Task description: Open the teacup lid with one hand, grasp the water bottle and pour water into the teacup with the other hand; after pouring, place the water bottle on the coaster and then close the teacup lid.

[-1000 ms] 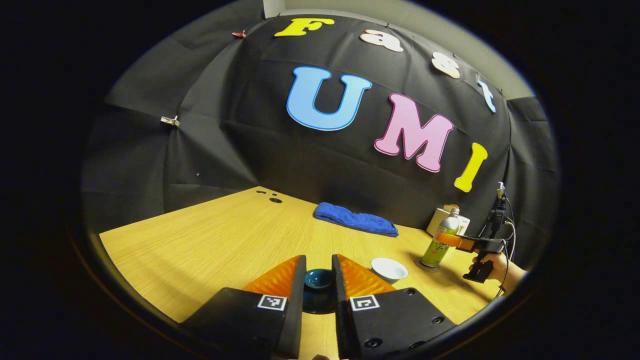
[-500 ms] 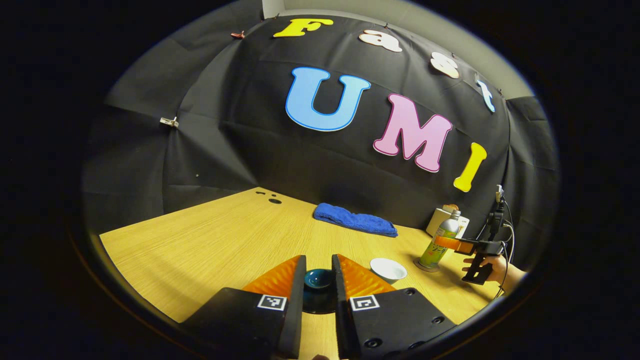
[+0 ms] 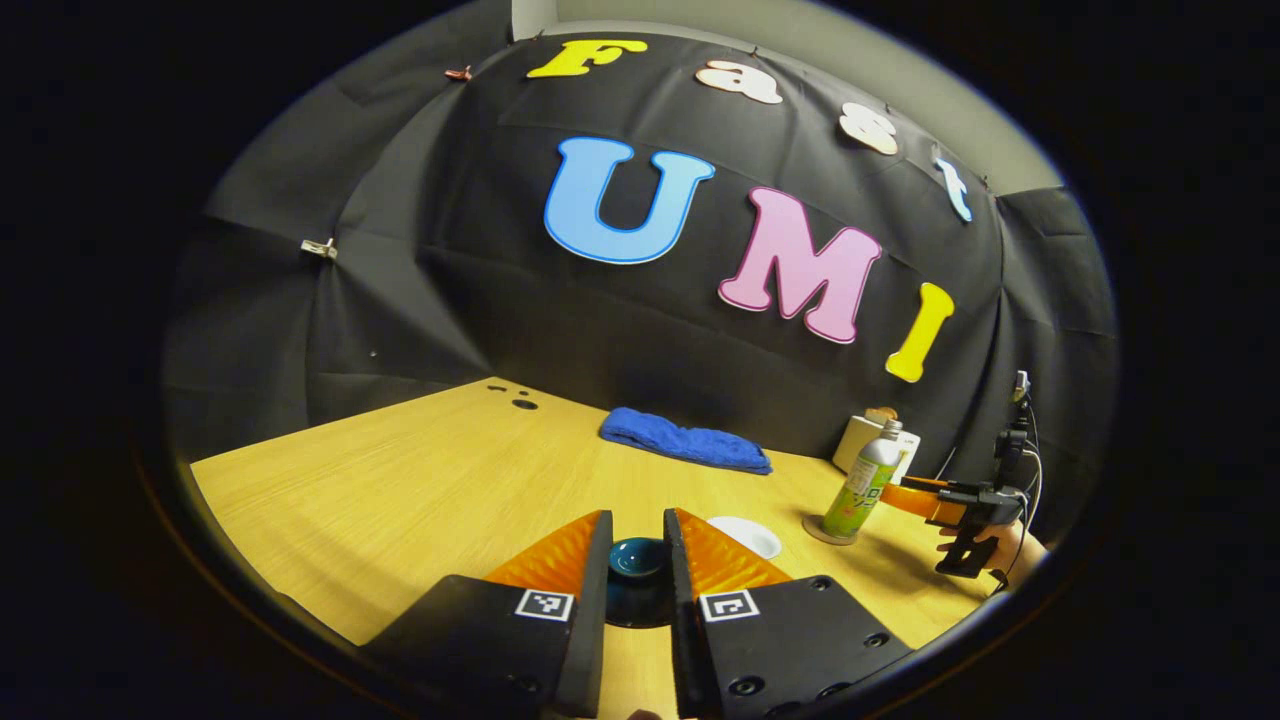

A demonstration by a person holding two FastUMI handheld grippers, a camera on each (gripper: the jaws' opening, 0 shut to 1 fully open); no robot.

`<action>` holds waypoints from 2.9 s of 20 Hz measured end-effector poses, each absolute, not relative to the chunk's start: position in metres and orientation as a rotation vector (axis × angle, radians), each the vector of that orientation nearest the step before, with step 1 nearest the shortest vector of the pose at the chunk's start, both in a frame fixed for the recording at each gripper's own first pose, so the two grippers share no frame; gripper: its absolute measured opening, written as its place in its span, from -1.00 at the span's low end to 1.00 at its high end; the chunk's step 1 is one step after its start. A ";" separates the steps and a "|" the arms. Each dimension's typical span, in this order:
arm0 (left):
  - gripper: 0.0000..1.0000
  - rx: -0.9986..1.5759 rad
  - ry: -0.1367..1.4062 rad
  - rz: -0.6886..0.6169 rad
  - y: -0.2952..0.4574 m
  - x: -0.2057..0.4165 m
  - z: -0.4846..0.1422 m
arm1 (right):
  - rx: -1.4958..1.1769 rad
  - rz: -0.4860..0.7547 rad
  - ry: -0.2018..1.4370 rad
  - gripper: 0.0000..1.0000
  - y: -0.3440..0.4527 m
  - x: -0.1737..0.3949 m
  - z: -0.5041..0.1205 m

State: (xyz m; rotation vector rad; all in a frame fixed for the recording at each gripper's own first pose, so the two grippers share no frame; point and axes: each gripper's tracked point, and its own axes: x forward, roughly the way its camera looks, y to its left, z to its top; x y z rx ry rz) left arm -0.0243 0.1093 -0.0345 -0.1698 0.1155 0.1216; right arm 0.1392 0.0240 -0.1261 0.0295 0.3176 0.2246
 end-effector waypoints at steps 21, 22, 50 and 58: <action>-0.36 -0.045 0.224 0.110 0.031 0.099 -0.077 | 0.040 0.117 0.154 0.87 -0.014 0.031 -0.055; -0.36 -0.047 0.232 0.109 0.029 0.101 -0.081 | 0.046 0.118 0.149 0.87 -0.016 0.032 -0.053; 0.62 0.095 0.253 0.143 0.005 0.101 -0.095 | 0.037 0.135 0.141 0.87 -0.015 0.029 -0.048; 0.89 0.076 0.130 0.124 -0.012 0.041 -0.051 | 0.048 0.146 0.130 0.87 0.001 0.025 -0.042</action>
